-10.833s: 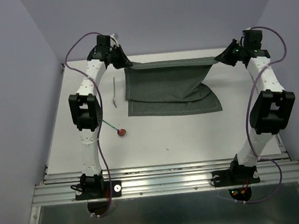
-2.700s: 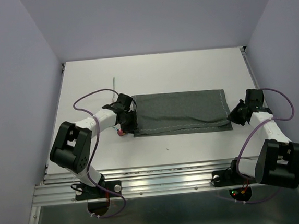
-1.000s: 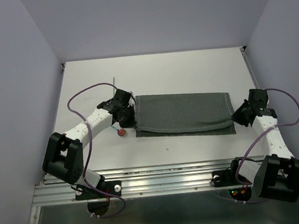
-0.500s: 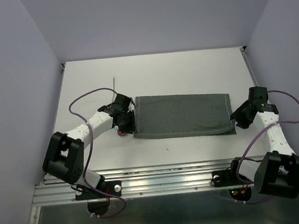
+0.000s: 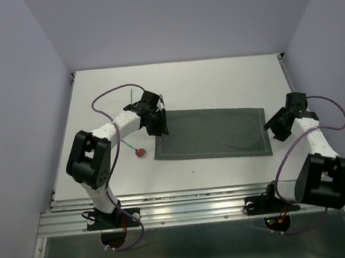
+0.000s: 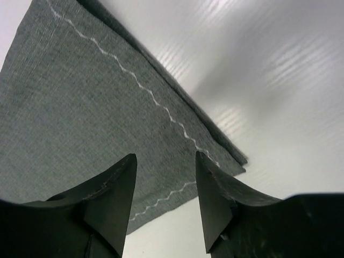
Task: Fold the napkin into a case and place the utensils inside
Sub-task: Smooth out the rectangle-folded napkin at the center of the board.
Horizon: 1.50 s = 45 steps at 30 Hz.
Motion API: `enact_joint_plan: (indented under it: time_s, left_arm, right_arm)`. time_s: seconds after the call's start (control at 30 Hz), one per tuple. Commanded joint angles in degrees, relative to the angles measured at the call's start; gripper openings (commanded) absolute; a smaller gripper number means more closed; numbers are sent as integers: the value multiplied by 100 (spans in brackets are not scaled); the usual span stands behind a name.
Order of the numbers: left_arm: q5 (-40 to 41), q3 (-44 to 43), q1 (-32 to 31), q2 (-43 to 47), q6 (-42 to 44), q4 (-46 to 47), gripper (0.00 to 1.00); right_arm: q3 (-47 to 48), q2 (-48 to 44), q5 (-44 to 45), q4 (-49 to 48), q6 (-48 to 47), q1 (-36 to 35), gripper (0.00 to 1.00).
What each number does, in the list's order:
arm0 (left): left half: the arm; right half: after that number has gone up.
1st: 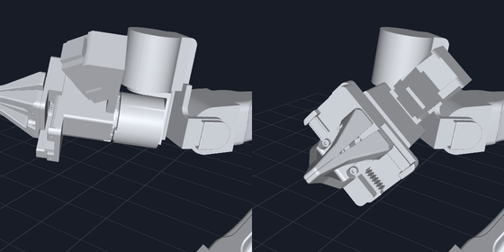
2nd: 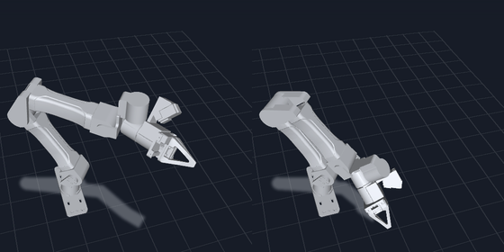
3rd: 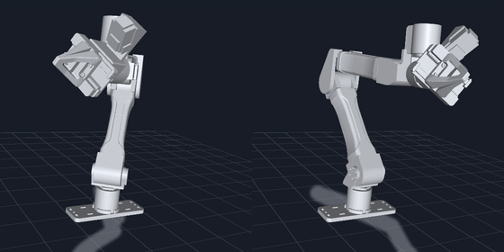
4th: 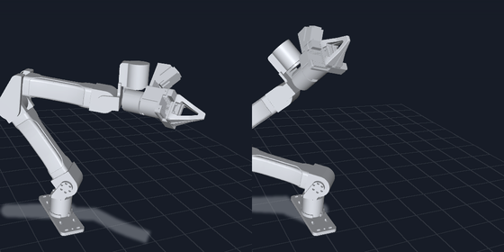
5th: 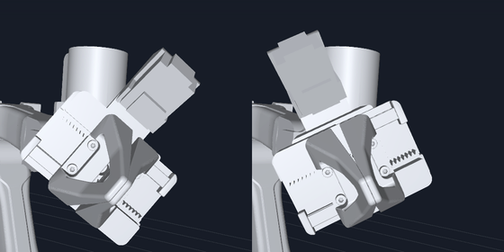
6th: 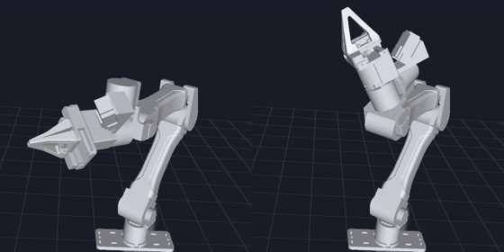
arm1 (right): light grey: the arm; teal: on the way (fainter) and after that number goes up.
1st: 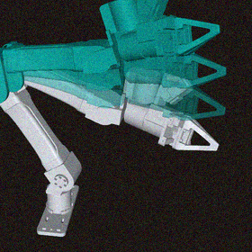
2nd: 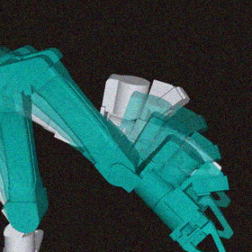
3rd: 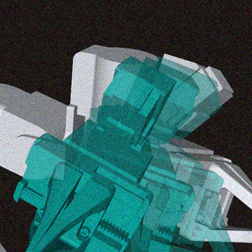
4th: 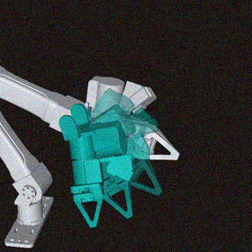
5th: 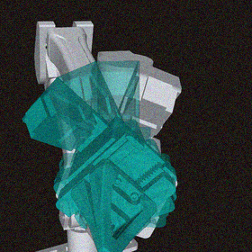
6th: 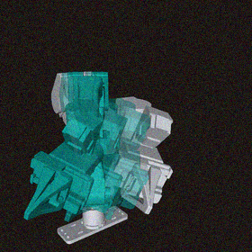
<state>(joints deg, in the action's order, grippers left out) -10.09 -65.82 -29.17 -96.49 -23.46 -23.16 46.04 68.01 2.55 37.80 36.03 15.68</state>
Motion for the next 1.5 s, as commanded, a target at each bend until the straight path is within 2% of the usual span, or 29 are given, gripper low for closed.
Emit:
enact_joint_plan:
  time_s: [0.0,0.07,0.13,0.17,0.4,0.6,0.83,0.97,1.13,1.23,1.33,1.47]
  left_arm:
    - [-178,-527,-28,-423,114,241,45]
    - [-152,-703,-28,-686,97,294,43]
    - [-143,-852,-28,-958,79,329,43]
    - [-151,-888,-28,-1038,70,347,42]
    - [94,-775,-10,-1452,61,373,41]
    - [226,-151,25,-1311,18,514,41]
    - [490,780,104,-855,-158,655,41]
    - [622,799,104,-556,-159,506,41]
    - [482,160,104,-257,-106,251,41]
    - [385,-307,87,-300,-88,127,41]
    - [113,-1114,60,-590,-115,153,41]
    - [-378,-1784,8,-1108,-202,338,40]
  right_arm:
    - [623,703,123,-590,-325,31,54]
    - [748,1152,176,-739,-413,31,53]
    - [888,1416,-24,-957,-500,31,46]
    - [906,1678,-96,-1020,-509,31,39]
    - [1012,2628,-158,-1442,-659,31,23]
    - [872,2876,-544,-1635,-703,-21,21]
    - [416,2551,-764,-1697,-589,-346,21]
    - [353,2253,-809,-1557,-650,-399,21]
    - [844,1760,-808,-1337,-694,-451,22]
    - [1248,1611,-765,-1258,-606,-837,24]
    - [1556,1767,-773,-1389,-308,-1584,24]
    - [2074,2347,-887,-1731,-79,-2560,18]
